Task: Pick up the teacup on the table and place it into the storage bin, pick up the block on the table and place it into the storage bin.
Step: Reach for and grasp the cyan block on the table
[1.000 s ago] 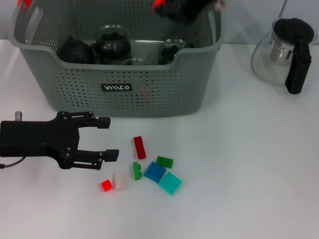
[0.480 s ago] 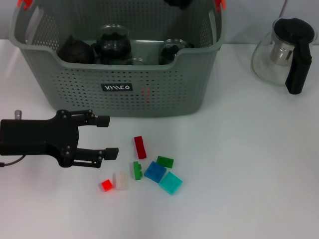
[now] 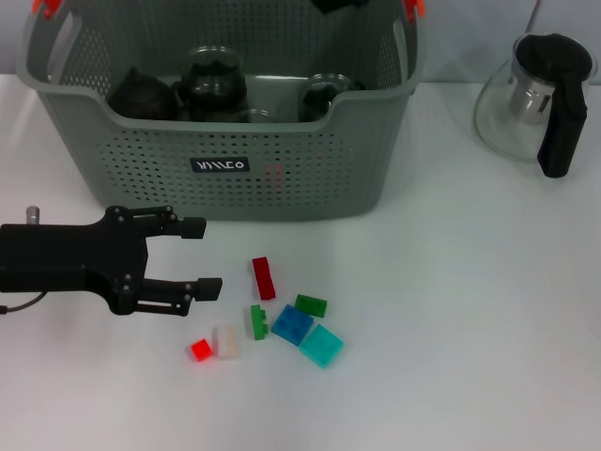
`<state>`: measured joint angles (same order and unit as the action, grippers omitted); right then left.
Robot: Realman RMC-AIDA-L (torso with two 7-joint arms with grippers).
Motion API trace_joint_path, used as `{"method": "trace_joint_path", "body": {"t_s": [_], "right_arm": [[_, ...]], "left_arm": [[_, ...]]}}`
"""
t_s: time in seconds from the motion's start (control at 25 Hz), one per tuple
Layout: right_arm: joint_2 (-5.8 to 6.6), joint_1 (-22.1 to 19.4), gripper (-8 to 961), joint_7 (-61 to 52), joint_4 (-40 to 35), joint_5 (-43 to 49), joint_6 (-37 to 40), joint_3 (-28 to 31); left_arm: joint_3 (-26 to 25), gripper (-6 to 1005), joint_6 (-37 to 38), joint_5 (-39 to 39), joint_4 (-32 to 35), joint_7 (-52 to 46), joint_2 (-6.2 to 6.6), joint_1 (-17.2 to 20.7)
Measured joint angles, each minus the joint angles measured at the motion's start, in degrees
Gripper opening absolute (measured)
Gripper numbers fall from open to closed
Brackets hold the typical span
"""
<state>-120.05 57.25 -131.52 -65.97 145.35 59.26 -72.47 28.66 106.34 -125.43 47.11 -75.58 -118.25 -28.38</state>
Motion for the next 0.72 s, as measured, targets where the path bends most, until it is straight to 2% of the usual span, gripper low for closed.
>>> {"method": "trace_joint_path", "body": {"t_s": [0.16,0.4,0.56,0.72], "right_arm": [[-0.1,-4.4,730,-1.6,-10.3,-3.7,7.0,0.0],[0.09,-8.3,861,-13.3,-24.7,-2.1,27.4,-0.1],[-0.1,-8.8,946,-20.8,-27.1,-0.3,38.8,-1.8],[-0.19,-9.6,946,-25.7,-26.0,-0.6,42.9,-5.3]], "left_arm": [[0.0,846,0.0,-0.2,0.2,0.0,0.06,0.0],[0.0,846,-0.1,-0.5,0.6,0.3,0.08,0.0],[0.0,846,-0.1,-0.6,0.7,1.1,0.11,0.1],[0.0,846,-0.1,-0.7,0.7,2.2,0.14,0.1]]}}
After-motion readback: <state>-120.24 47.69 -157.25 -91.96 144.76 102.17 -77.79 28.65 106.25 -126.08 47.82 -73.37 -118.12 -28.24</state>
